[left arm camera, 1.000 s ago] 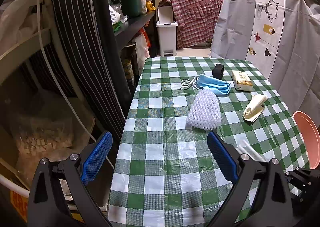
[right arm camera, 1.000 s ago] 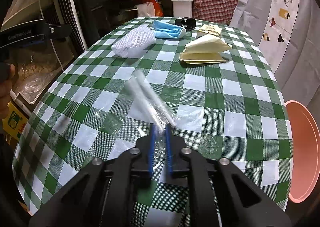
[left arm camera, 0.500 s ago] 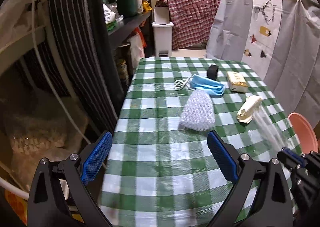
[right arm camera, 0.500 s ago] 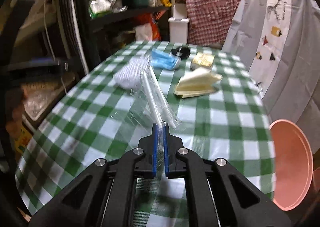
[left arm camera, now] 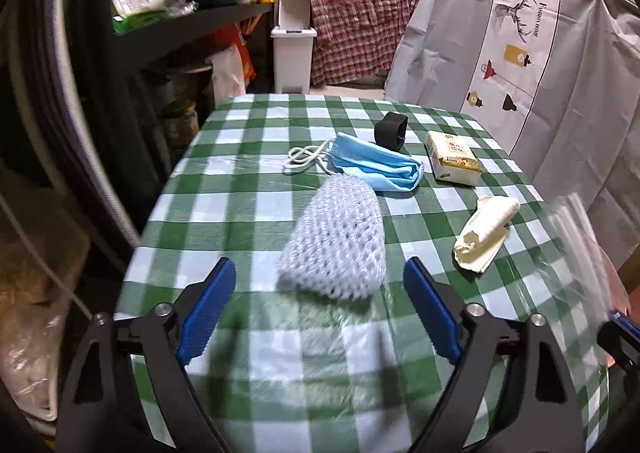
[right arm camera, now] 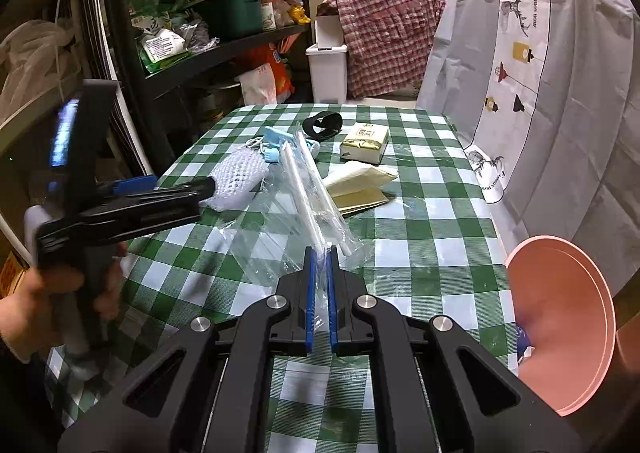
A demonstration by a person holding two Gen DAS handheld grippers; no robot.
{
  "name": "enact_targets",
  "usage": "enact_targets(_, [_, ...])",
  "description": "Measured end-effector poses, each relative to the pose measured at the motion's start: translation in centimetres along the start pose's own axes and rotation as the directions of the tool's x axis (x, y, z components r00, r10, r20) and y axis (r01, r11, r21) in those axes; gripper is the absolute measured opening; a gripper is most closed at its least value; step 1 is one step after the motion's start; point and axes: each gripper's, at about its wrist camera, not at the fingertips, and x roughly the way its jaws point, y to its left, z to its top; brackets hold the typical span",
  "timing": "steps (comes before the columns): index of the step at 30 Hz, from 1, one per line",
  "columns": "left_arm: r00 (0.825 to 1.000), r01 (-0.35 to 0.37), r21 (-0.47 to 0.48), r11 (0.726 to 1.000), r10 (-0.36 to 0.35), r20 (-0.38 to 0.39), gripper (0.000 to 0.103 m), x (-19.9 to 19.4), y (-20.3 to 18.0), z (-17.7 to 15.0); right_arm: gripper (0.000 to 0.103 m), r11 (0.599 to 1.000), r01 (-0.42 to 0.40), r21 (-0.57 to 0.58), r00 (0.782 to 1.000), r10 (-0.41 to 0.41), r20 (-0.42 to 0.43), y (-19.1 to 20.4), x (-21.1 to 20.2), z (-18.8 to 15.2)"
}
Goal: Collect trash
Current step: 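Grasp the white mesh net with the left gripper while the right gripper holds the plastic bag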
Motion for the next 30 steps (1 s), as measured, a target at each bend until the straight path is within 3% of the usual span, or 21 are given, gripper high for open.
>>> enact_targets(8, [0.997,0.055,0.033,0.998,-0.054,-0.048,0.055,2.8,-0.8,-0.2,0.006,1.0,-0.001,0.013,1.0,0.001,-0.019,-0.9,0.5,0.1])
enact_targets(11, [0.997,0.069,0.026,0.997,-0.068,-0.043,0.04,2.8,-0.8,-0.2,0.006,1.0,0.002,0.017,1.0,-0.002,-0.028,-0.9,0.9,0.0])
enact_targets(13, [0.996,0.082,0.017,0.996,-0.082,-0.039,0.023,2.8,-0.5,-0.2,0.006,1.0,0.002,0.018,0.999,-0.002,-0.033,-0.9,1.2,0.1])
enact_targets(16, [0.995,0.098,0.014,0.995,-0.097,-0.03,0.012,2.7,-0.5,-0.3,0.006,1.0,-0.002,0.014,0.999,0.002,-0.034,-0.8,1.3,0.1])
enact_targets(30, [0.988,0.156,0.034,0.987,-0.156,-0.016,0.01,-1.9,-1.9,0.5,0.006,1.0,-0.003,0.016,1.0,0.003,0.0,-1.1,-0.2,0.4])
